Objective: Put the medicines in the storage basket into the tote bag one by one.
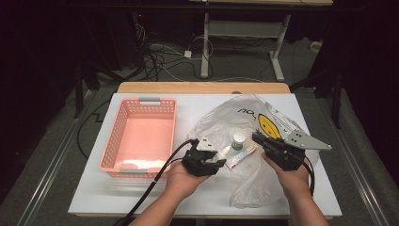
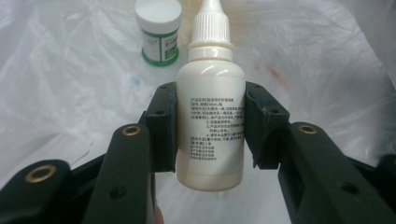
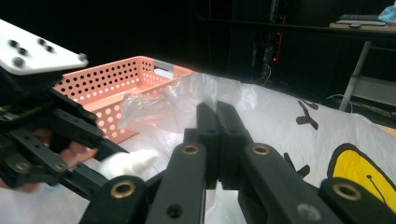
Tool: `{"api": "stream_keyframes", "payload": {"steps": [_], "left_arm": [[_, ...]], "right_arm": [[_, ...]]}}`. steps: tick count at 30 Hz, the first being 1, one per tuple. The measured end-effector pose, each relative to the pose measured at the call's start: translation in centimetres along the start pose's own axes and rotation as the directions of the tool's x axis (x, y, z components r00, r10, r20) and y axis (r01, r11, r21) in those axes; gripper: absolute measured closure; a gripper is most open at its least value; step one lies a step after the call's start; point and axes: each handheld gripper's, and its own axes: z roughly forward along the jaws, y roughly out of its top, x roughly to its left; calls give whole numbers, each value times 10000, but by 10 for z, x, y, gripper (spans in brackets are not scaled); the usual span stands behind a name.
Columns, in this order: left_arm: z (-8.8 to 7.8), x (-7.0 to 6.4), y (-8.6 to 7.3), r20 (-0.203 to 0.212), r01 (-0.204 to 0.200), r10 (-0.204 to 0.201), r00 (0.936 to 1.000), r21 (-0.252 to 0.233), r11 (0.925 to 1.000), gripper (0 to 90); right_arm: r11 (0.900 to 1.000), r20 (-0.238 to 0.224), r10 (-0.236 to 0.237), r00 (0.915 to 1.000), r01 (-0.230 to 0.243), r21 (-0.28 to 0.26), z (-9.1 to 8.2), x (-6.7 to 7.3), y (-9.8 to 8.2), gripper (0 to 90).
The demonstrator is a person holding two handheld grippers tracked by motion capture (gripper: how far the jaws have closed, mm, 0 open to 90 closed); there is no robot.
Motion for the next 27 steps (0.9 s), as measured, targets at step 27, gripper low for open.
{"api": "stream_keyframes", "payload": {"steps": [27], "left_arm": [[99,-18,36,457,-274,272,9986,35,9996,575]], "right_arm": [[9997,194,190,9996,-187,-174,-7,-7,0,900]]}}
